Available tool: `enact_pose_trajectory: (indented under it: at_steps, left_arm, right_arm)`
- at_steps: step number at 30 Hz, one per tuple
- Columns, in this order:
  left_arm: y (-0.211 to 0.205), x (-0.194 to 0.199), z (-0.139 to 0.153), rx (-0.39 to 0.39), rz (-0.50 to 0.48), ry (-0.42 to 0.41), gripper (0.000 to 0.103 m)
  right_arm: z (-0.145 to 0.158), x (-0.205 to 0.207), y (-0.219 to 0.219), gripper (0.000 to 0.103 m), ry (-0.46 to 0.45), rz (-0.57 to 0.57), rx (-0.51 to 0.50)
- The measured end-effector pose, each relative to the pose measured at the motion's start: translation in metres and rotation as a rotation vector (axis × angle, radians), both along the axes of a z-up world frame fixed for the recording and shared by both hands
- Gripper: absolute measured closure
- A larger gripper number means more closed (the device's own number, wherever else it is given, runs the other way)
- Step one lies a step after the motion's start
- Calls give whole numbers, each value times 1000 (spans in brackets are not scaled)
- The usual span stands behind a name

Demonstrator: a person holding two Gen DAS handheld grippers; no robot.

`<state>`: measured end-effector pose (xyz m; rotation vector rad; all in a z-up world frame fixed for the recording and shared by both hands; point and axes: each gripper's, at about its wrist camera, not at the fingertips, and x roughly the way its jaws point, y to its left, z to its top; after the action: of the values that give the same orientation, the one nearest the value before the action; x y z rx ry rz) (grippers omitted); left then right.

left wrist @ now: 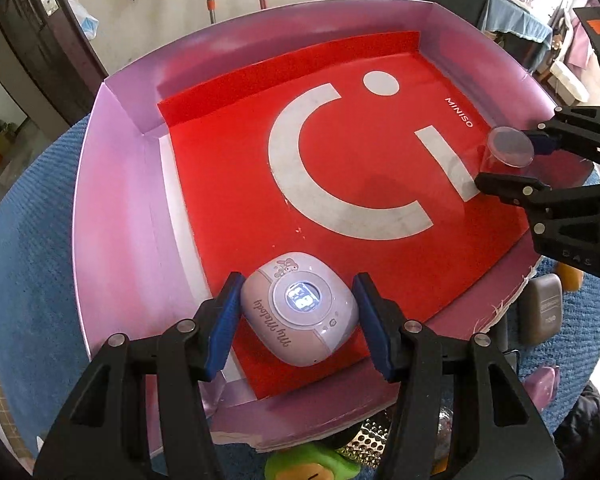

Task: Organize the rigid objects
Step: 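Lower the speaker into the box with the left tool while the right tool places the cup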

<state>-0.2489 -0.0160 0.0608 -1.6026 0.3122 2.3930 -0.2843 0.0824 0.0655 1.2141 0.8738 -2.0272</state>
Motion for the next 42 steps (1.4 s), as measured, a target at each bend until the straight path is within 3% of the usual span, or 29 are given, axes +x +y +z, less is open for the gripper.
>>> enact_pose_trajectory:
  at_steps: [16, 24, 28, 35, 39, 42]
  left_arm:
    - [-4, 10, 5, 6, 7, 18, 49]
    - [-18, 13, 19, 84, 43, 43, 49]
    - [-19, 20, 32, 94, 61, 110, 39]
    - [-14, 35, 69, 133, 64, 242, 28]
    - [-12, 54, 85, 141, 78, 334, 28]
    - [-13, 73, 97, 147, 94, 398, 27]
  right_arm:
    - [2, -3, -10, 59, 13, 7, 14]
    - [6, -1, -11, 51, 15, 16, 4]
    - [12, 6, -10, 36, 34, 15, -19]
    - [40, 19, 0, 29, 49, 5, -130]
    - [65, 36, 14, 25, 63, 2, -226]
    - [83, 55, 24, 16, 98, 5, -291]
